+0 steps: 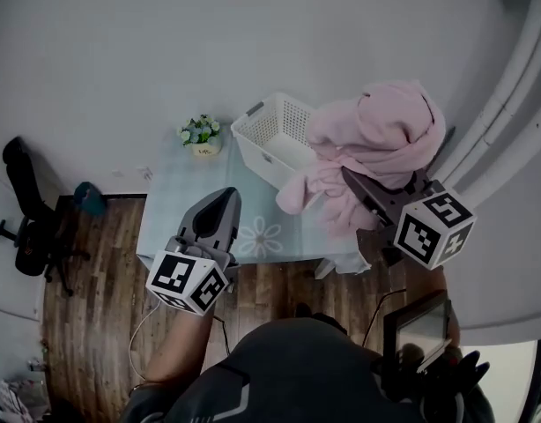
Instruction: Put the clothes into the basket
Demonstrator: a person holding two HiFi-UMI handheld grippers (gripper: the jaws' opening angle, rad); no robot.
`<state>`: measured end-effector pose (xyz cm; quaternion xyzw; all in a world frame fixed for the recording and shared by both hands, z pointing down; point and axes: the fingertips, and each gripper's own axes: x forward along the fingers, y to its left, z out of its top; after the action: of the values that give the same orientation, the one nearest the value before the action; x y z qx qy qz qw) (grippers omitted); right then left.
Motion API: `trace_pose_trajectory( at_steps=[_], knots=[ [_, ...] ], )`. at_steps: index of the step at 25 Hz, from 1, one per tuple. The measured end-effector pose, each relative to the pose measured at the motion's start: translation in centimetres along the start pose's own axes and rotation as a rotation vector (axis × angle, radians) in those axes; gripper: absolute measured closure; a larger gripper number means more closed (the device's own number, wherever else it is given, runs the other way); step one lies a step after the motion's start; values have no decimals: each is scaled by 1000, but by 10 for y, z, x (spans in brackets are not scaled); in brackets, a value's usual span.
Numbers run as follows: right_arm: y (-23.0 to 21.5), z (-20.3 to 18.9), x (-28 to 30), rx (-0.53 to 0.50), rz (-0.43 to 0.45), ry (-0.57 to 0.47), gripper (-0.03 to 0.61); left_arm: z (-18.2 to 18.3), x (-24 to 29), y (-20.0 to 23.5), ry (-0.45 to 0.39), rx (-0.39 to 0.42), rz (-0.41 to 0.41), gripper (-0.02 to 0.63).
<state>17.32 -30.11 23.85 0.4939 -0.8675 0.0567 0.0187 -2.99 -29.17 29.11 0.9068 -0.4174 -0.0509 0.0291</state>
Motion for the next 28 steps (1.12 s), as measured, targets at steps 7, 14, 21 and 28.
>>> trace_pose_trajectory(
  at_steps=[7, 14, 21, 28],
  knots=[
    [-50, 17, 45, -56, 66, 43, 270, 7, 51, 10, -15, -9, 61, 606],
    [-75, 7, 109, -168, 97, 167, 270, -5, 77, 40, 34, -9, 81, 606],
    [-95, -59, 220, -197, 104, 329, 270, -45, 125, 132, 57, -19, 57, 606],
    [-99, -69, 230, -234, 45, 461, 270, -19, 132, 139, 70, -14, 8, 606]
  ],
)
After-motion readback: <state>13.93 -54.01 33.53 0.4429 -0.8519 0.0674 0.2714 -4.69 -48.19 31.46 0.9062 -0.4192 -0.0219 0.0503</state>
